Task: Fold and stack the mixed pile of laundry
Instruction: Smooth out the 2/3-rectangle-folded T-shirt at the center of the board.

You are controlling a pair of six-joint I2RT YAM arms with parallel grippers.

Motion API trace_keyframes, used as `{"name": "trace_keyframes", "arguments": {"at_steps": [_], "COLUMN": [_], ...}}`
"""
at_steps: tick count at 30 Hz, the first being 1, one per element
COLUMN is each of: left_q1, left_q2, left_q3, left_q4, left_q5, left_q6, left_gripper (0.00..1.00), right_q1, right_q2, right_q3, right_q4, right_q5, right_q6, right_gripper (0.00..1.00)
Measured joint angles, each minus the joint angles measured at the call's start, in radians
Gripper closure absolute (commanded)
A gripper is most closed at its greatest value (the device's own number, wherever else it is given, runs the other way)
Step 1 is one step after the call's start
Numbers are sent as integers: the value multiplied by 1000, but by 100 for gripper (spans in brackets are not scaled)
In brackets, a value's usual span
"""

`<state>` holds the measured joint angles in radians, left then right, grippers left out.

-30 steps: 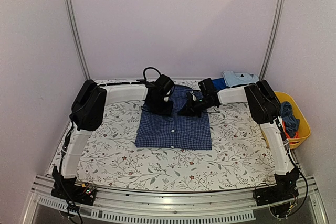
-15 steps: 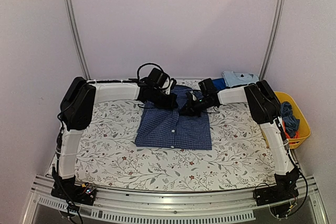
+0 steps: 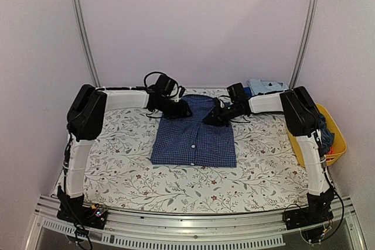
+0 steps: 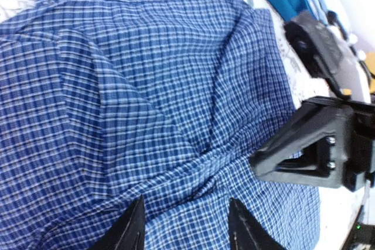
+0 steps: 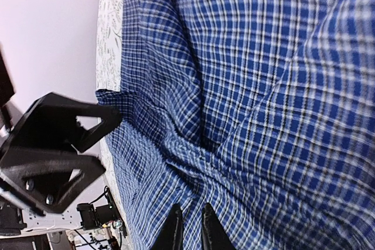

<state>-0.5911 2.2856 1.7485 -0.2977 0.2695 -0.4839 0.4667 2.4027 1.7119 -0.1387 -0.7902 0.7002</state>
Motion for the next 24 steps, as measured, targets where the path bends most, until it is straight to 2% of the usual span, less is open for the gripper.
{"name": "trace_keyframes", "arguments": {"at_steps": [2, 7, 14, 19, 24], "left_q1": [29, 87, 130, 137, 174], "left_q2": [-20, -164, -388, -371, -226], "left_q3": [-35, -214, -466, -573, -549], "left_q4": [39, 126, 259, 325, 393], "left_q5": [24, 118, 323, 413, 488], "left_q6": [0, 1, 9, -3, -47], "left_gripper": [40, 37, 37, 37, 39], "right_q1": [-19, -62, -58, -28, -51], "right_q2": [-47, -182, -368, -382, -311], "right_q3": [-18, -58, -292, -426, -397], "right_q4": [-20, -50, -24, 41, 132], "right_q5": [13, 18, -105, -176, -218], "right_q6": [-14, -78, -148, -132, -108], "right_gripper": [77, 68, 60, 60, 60]}}
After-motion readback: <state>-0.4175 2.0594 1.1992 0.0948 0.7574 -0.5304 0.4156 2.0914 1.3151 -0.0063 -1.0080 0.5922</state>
